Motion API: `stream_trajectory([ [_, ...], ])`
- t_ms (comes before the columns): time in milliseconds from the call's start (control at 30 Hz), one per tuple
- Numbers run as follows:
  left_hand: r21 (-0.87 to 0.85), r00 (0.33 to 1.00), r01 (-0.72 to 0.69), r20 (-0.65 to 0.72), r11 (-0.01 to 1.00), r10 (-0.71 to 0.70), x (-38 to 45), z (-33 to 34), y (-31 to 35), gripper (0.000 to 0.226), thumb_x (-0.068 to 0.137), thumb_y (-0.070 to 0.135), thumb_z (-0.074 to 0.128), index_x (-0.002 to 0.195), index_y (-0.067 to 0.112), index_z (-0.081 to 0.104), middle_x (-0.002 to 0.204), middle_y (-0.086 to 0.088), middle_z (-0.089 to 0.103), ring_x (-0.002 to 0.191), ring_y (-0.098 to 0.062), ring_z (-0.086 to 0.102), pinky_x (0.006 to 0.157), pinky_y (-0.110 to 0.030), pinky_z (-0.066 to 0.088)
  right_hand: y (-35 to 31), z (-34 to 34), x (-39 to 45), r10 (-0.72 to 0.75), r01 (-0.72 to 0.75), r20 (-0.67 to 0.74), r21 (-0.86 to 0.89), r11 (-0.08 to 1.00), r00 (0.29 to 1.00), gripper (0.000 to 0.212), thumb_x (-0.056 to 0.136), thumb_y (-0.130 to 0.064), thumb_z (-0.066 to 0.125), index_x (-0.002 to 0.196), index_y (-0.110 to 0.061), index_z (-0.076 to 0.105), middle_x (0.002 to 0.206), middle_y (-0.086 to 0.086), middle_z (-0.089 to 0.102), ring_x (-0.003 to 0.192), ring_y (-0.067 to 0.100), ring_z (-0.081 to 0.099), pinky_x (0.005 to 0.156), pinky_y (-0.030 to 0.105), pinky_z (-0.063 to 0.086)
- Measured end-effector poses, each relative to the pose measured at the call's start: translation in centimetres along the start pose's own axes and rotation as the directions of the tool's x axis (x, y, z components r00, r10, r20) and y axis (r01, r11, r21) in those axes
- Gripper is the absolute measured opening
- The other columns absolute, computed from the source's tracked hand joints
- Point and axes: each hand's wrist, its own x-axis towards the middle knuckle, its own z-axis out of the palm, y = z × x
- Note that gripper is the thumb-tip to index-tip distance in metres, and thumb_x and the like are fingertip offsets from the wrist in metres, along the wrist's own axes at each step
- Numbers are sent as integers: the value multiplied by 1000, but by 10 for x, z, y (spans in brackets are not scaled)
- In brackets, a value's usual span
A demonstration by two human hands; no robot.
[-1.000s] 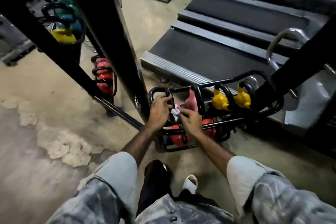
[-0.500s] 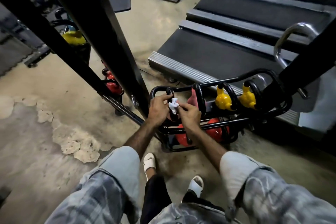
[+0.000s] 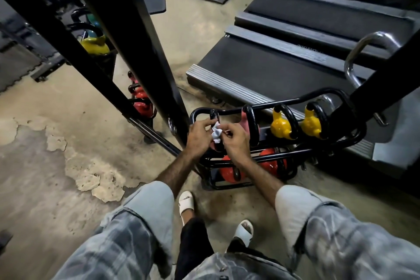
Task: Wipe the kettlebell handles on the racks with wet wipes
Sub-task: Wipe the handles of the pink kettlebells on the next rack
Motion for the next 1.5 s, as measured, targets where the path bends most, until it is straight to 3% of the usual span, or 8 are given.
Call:
stream_trajectory([
  [200,15,1000,12,5,1000,-12,1,4,-3,50,81,-7,53,117,24,69,108,-3,73,100,-14,67,88,-25,54,16,-10,-31,-179,195,111,-156,968,978,21,84,-4,69,100,-16,77,94,0,56,90,-16,52,76,2,40],
  [467,-53,999,-40,18,998,41,-6,1,-5,33,95,14,54,127,12,60,116,1,66,108,-11,61,84,-5,40,-8,0,14,-159,176,91,-220,960,983,21,80,-5,71,97,-16,76,93,4,65,89,14,63,84,28,52],
  [700,-162,976,-50,-217,986,13,-26,17,-10,19,81,6,70,97,15,72,100,2,65,83,2,59,75,1,41,-1,-15,0,-258,304,232,-192,933,938,29,78,-3,75,105,-13,70,106,-2,60,98,6,60,85,13,51],
  [900,-277,923,55,-352,959,-155,-35,30,-16,17,81,1,65,87,16,71,92,3,66,82,-2,59,77,-3,39,3,-24,-8,-25,40,248,-57,998,968,63,83,3,70,136,-20,47,128,-4,54,107,3,62,87,16,54],
  [1033,-267,897,199,-339,943,-285,-48,51,-29,26,79,0,61,99,12,72,98,-5,68,91,-16,62,83,-21,45,3,-22,-9,135,-122,383,-60,991,914,79,81,3,72,146,-25,37,109,-15,60,93,-6,61,83,17,55],
  [1233,-252,934,177,-263,951,-243,-51,49,-17,33,88,0,48,111,10,69,98,-6,71,86,-16,62,70,-13,37,9,-21,-6,127,-83,440,-117,990,889,79,83,10,64,147,-27,35,120,-1,65,107,1,61,86,15,53],
  [1367,-359,951,121,-224,925,-212,-58,50,-14,40,99,23,49,138,23,48,116,6,65,106,-8,59,92,-15,43,12,-24,-3,95,-35,408,-151,988,908,74,84,16,53,144,-26,43,132,3,58,117,10,59,85,13,52],
  [1500,-323,958,190,-146,927,-247,-47,48,-23,21,98,11,48,105,14,68,91,0,67,86,-13,58,60,-5,36,8,-24,-3,89,-56,346,-105,993,934,51,93,2,57,138,-22,51,113,-5,63,104,5,62,75,8,52],
])
